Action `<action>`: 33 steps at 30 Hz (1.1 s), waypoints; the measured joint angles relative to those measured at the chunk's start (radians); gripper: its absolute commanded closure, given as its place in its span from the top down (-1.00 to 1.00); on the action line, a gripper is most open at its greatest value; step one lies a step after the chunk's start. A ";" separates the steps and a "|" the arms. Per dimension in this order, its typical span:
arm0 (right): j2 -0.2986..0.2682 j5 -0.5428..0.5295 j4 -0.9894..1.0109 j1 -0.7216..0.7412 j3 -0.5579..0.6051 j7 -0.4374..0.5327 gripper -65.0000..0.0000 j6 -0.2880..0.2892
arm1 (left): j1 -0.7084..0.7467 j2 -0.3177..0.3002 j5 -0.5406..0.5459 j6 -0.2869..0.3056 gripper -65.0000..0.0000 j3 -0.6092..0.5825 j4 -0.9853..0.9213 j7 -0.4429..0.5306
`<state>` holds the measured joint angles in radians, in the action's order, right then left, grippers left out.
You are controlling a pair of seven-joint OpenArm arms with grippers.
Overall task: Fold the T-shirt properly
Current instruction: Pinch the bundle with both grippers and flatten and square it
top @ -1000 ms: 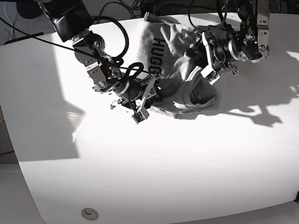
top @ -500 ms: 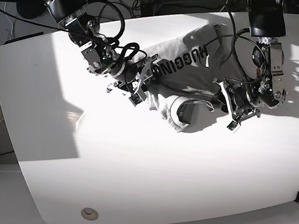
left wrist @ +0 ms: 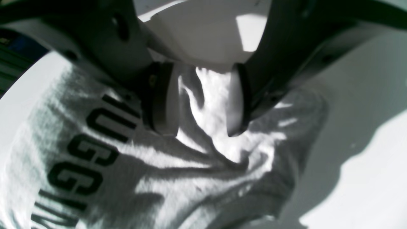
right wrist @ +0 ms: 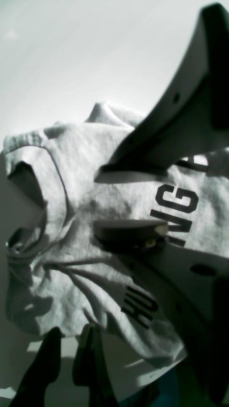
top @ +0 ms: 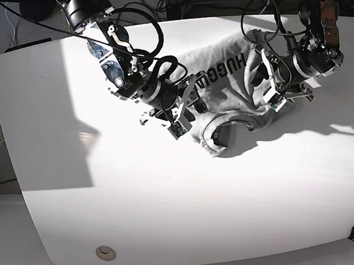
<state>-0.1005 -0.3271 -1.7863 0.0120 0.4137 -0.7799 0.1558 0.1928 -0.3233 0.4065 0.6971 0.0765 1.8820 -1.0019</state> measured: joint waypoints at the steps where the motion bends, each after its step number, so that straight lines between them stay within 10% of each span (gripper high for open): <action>1: 0.007 -0.002 0.003 -0.003 0.000 -0.001 -0.79 0.002 | 0.025 0.020 -0.002 -0.001 -0.31 0.004 0.002 0.000; 9: -0.008 0.001 0.265 0.002 0.000 0.179 -1.00 0.005 | 0.055 0.062 -0.003 -0.001 -0.31 -0.002 -0.096 0.010; 21: -0.057 -0.010 0.216 -0.062 -0.005 0.192 -1.00 0.000 | -0.175 0.054 -0.003 -0.001 -0.31 -0.005 -0.303 0.008; 33: -0.069 -0.017 0.422 0.174 -0.001 0.180 -1.00 0.020 | -0.313 0.063 -0.002 -0.001 -0.31 -0.012 -0.415 0.008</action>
<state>-0.1699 -0.3439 -1.3647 0.1860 0.4126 -0.5995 0.1757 -0.1204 -0.2600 0.4049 0.6964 0.0643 1.4673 -0.9936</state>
